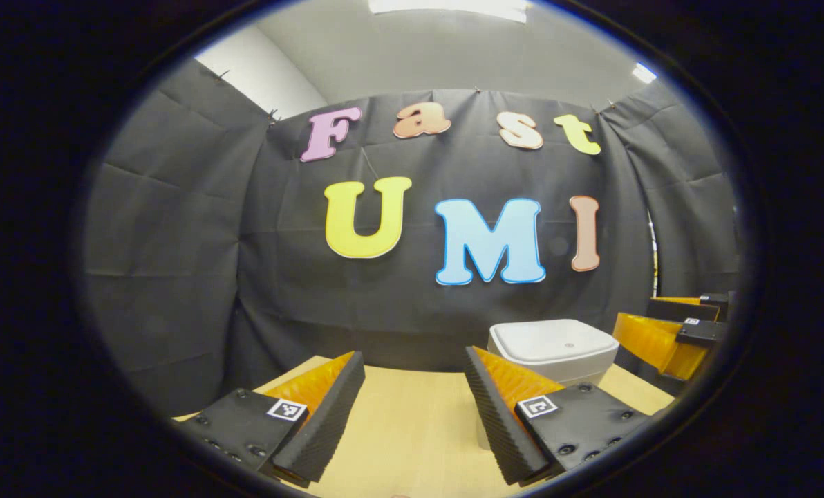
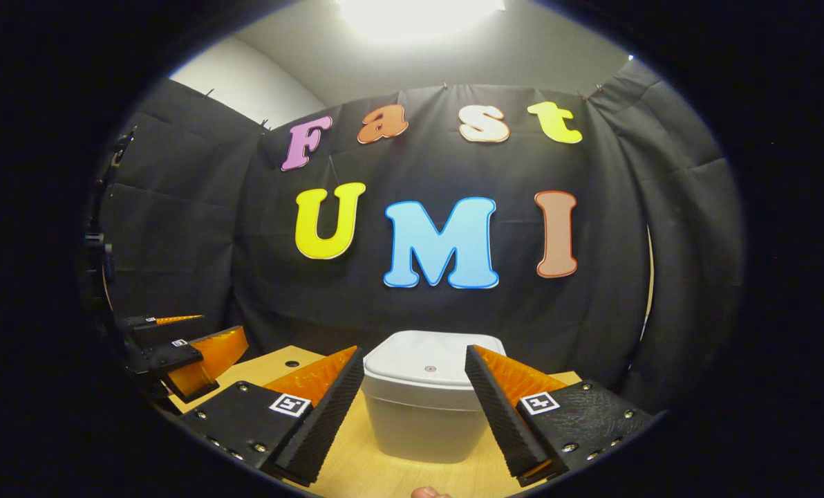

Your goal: Press the lid of the desktop garbage bin to open it, pick up the crumpled paper on the desktop and throw it into the bin, then pick up the pop can on the desktop and drop it into the bin, and finally close the garbage bin lid.

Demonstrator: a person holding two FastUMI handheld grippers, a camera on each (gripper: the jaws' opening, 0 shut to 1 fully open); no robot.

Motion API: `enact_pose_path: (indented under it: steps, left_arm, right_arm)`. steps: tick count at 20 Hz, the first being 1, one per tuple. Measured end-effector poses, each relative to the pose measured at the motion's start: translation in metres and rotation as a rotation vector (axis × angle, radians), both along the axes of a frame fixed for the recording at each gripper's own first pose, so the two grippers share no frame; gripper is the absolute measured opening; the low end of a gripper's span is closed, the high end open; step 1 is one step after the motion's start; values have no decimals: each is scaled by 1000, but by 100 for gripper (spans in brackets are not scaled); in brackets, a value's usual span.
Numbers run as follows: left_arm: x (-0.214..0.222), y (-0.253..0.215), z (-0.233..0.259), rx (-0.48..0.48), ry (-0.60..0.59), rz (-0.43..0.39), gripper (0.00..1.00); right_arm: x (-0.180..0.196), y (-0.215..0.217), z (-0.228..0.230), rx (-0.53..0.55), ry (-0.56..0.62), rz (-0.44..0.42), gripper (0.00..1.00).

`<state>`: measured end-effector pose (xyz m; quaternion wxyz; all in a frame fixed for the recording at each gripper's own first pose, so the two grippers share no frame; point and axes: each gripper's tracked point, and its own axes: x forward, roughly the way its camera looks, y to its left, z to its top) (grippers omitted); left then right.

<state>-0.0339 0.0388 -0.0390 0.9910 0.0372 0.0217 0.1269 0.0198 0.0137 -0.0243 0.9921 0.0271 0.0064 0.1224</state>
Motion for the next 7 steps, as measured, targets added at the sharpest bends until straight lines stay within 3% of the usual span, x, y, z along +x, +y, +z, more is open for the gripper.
enact_pose_path:
  steps: [7]
  left_arm:
    - [-26,-13,30,19,-33,-6,95]
  right_arm:
    - [-4,16,13,8,-45,46,94]
